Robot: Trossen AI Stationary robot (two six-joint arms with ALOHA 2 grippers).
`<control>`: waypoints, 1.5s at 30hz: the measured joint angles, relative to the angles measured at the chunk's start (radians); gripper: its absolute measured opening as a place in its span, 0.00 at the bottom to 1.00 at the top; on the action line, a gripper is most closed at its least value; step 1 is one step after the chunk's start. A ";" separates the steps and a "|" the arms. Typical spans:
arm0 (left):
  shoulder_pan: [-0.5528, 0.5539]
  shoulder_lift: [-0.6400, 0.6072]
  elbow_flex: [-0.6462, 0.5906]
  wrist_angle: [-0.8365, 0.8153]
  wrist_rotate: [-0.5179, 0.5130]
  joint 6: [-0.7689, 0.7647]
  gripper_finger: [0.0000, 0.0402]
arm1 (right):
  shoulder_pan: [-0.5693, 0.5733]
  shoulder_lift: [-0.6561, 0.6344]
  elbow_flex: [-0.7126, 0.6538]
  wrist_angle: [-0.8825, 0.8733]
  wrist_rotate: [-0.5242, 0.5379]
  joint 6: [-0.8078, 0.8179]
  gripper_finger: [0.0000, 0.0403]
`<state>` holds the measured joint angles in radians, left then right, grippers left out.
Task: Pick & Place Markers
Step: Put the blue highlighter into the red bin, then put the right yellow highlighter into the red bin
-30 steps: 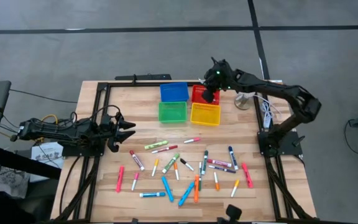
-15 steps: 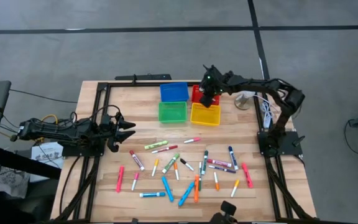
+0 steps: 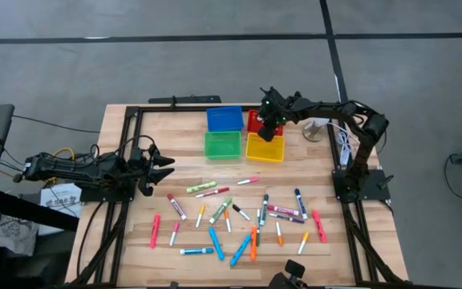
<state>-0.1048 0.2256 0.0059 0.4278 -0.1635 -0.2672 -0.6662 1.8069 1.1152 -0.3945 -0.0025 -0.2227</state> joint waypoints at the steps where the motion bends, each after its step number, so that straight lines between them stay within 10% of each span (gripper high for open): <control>1: 0.000 0.000 0.000 0.000 0.000 0.000 0.44 | 0.000 0.000 0.000 -0.003 0.000 -0.009 0.12; 27: 0.000 0.000 0.000 0.001 0.000 0.000 0.44 | 0.019 -0.025 0.090 -0.086 -0.016 -0.021 0.31; 45: 0.000 0.000 0.000 0.004 0.000 0.000 0.44 | 0.282 -0.508 0.151 -0.258 -0.203 0.075 0.29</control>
<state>-0.1047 0.2253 0.0059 0.4316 -0.1638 -0.2669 -0.3847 1.2989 1.2667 -0.6521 -0.2054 -0.1477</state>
